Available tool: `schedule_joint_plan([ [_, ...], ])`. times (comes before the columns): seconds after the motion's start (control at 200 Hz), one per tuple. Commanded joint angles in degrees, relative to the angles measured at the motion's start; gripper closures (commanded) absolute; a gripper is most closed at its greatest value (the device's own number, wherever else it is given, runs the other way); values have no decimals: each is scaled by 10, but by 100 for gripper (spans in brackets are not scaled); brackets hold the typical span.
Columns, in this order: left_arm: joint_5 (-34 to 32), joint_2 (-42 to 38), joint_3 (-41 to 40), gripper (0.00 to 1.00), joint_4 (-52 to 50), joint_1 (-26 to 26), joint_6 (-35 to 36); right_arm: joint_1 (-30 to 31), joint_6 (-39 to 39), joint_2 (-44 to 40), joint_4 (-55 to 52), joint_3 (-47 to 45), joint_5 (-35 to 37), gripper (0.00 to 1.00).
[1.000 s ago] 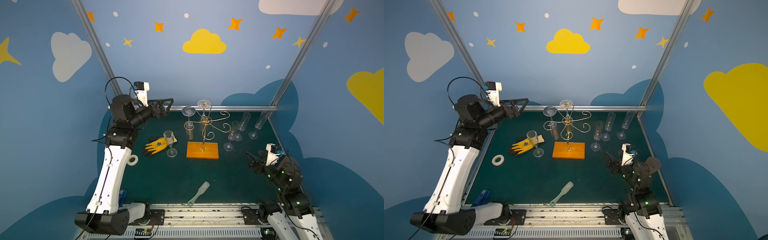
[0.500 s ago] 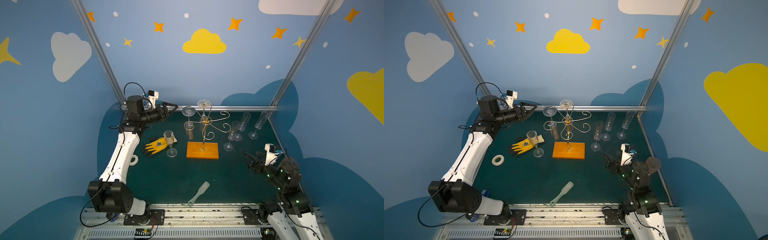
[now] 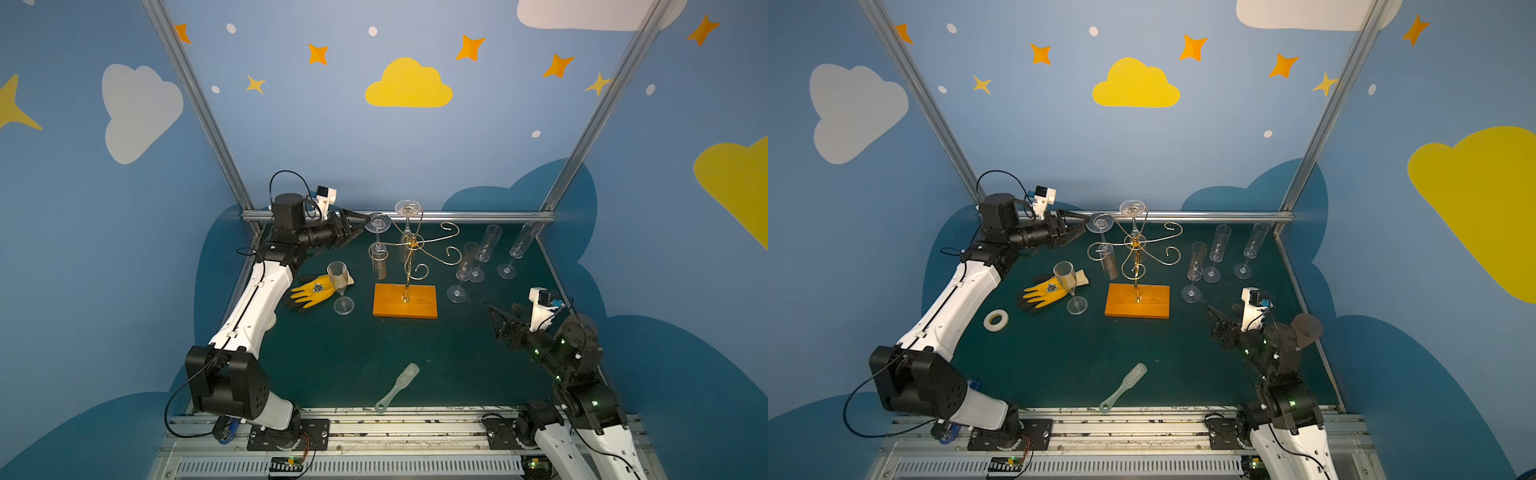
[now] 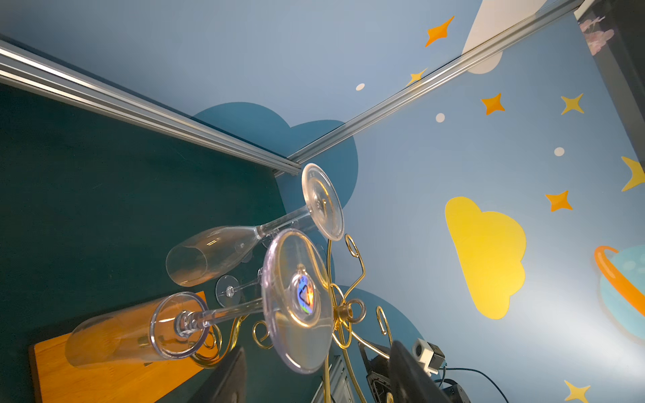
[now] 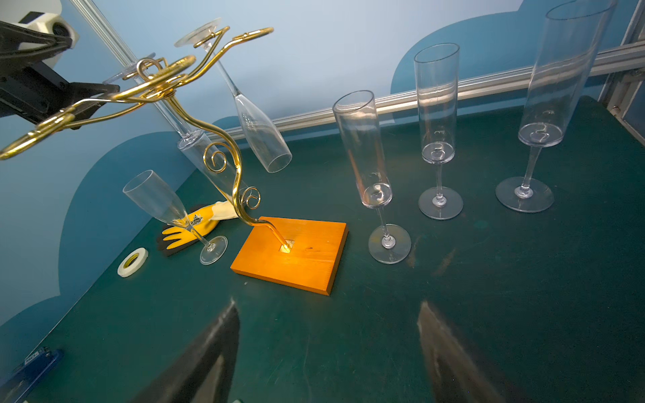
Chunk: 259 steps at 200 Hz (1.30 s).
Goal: Take the wine glass off the wine glass rack
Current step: Pick up the wine glass from the wine glass rack.
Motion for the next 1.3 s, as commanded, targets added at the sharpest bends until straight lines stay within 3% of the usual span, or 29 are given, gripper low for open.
schedule_joint_plan([
  [0.0, 8, 1, -9, 41, 36, -5, -21, 1, 7, -13, -7, 18, 4, 21],
  [0.3, -25, -4, -76, 58, 115, -13, -101, 1, 10, -11, -6, 19, 5, 21],
  [1.291, -27, -8, -80, 75, 149, -29, -154, 2, 10, -10, -10, 20, 4, 22],
])
